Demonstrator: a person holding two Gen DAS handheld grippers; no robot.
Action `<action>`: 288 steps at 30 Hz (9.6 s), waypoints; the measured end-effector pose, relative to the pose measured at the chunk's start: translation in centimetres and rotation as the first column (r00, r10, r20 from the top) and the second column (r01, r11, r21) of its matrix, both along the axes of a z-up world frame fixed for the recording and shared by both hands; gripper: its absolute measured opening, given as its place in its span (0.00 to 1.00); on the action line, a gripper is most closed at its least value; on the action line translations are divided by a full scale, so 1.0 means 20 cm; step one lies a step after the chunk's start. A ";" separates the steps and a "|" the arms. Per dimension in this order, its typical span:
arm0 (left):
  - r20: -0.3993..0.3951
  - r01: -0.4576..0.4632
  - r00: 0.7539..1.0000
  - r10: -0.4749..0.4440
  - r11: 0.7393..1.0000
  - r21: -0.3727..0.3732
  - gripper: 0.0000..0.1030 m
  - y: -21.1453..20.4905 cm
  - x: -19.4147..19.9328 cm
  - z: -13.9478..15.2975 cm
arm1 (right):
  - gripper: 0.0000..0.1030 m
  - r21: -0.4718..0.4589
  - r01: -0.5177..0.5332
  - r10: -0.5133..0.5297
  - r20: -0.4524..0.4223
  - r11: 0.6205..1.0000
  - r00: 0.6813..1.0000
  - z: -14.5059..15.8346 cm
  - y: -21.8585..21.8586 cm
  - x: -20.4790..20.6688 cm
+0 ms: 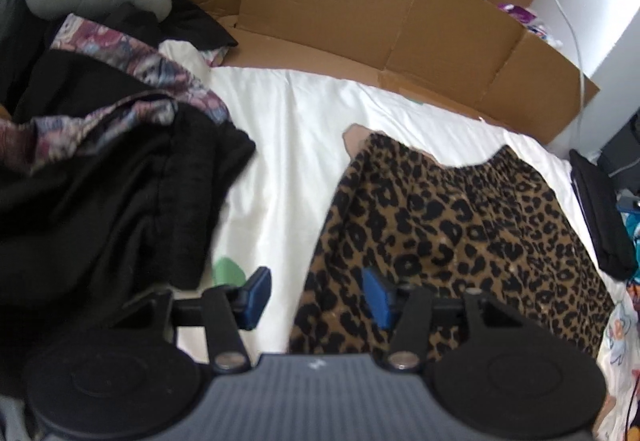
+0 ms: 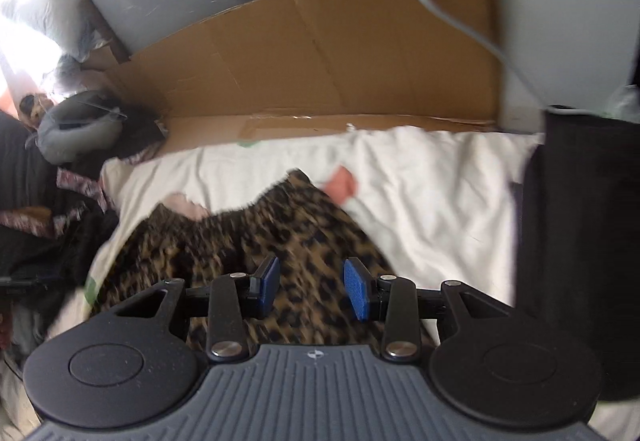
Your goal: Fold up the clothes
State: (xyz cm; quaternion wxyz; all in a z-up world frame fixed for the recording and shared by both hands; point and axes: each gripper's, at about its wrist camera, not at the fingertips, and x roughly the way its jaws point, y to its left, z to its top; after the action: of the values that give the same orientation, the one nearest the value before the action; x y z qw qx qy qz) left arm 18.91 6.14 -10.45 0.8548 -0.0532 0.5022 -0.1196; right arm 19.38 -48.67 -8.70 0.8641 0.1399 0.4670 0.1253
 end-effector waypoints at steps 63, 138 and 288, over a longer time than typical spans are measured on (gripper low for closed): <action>-0.014 -0.121 0.993 0.120 0.990 -0.071 0.03 0.20 -0.74 -0.26 | 0.02 -0.164 0.078 -0.078 0.010 0.983 0.997 -0.62 -0.35 -0.74; 0.000 0.121 0.992 -0.126 0.950 -0.287 0.18 -0.37 -0.71 -0.26 | 0.38 0.015 0.091 -0.093 0.111 0.996 0.989 -0.28 -0.08 -0.83; 0.071 0.344 0.936 -0.344 0.939 0.023 0.03 -0.96 0.30 -0.50 | 0.42 -0.360 -0.077 0.093 0.027 0.930 0.995 -0.62 0.51 0.21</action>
State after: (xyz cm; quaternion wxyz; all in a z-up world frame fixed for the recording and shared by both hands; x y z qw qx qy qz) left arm 24.82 -13.08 -20.36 0.8391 0.0441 0.4722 -0.2666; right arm 23.56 -38.50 -21.18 0.8788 -0.0430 0.4688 0.0782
